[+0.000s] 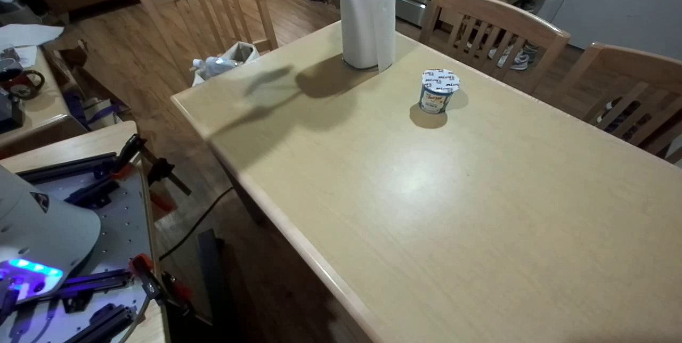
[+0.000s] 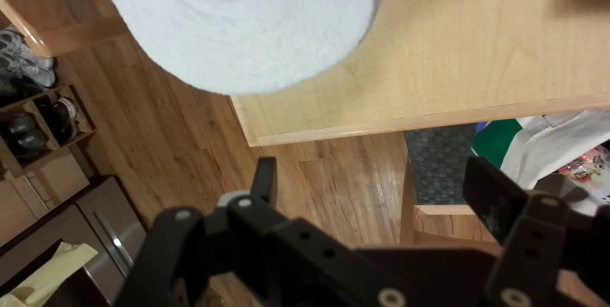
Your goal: Move the tissue roll to the top left corner of the table and put the bottle on the chair on the table
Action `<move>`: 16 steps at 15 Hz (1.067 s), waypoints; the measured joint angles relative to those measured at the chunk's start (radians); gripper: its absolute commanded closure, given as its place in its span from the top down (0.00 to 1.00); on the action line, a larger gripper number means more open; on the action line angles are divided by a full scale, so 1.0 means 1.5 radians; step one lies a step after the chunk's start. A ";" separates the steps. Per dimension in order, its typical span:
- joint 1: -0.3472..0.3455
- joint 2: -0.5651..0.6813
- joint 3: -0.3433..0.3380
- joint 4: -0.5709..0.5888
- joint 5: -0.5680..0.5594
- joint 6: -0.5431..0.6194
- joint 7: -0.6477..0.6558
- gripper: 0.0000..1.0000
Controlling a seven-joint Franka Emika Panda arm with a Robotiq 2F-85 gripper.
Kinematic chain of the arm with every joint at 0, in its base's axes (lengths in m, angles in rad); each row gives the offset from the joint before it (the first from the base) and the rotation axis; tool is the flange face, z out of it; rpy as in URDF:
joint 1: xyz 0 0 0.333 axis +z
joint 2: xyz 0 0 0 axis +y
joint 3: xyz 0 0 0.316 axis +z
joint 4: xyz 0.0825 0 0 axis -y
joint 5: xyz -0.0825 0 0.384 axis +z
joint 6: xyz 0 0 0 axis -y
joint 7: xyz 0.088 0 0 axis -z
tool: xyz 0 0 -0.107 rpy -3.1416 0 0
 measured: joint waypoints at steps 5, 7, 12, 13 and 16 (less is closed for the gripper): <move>0.014 0.001 -0.014 -0.002 -0.017 0.035 0.021 1.00; 0.056 0.001 -0.040 0.005 -0.083 0.049 0.068 1.00; 0.211 0.000 -0.105 0.023 -0.241 -0.017 0.210 1.00; 0.233 0.000 -0.110 0.019 -0.250 -0.035 0.231 1.00; 0.271 -0.002 -0.114 -0.003 -0.254 -0.048 0.274 1.00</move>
